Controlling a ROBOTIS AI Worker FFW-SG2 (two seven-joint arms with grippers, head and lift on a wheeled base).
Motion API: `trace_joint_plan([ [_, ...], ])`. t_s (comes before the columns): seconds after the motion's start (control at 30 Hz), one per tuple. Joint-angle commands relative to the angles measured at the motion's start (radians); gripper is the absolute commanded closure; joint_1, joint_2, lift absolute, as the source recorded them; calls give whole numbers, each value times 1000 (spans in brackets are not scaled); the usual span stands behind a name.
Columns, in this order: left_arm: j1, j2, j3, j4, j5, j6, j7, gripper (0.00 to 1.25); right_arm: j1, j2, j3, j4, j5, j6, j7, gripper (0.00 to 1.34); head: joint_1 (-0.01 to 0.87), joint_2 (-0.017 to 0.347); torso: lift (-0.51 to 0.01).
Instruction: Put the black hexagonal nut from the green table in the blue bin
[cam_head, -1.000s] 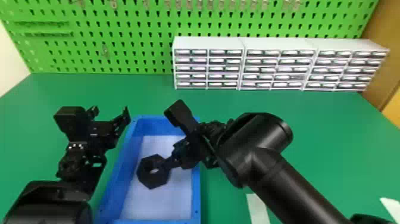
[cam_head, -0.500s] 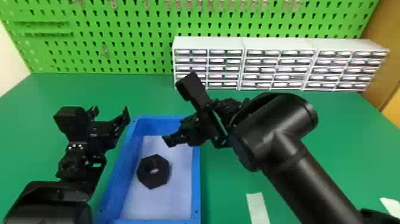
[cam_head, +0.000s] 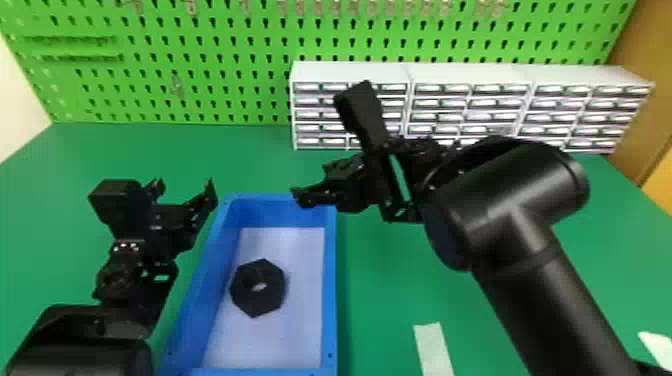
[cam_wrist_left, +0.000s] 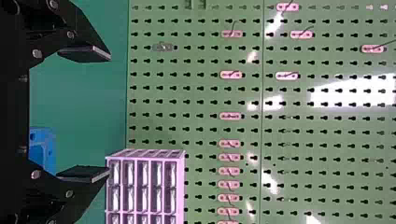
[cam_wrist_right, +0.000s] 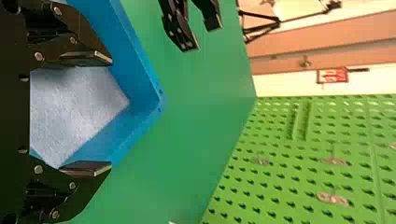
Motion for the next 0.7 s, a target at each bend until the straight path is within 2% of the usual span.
trace_joint_plan([
  [0.0, 0, 0, 1, 1, 0, 0, 0, 394, 27, 3, -67, -3, 7, -76, -1, 475, 686, 52, -97],
  [0.17, 0, 0, 1, 0, 0, 0, 0, 394, 53, 6, -124, -3, 13, -141, -23, 475, 686, 52, -97],
  [0.5, 0, 0, 4, 0, 0, 0, 0, 394, 131, 11, -233, -2, -28, -332, -159, 475, 686, 52, -97],
  [0.67, 0, 0, 2, 0, 0, 0, 0, 394, 173, 19, -261, -2, -34, -418, -245, 475, 686, 52, -97],
])
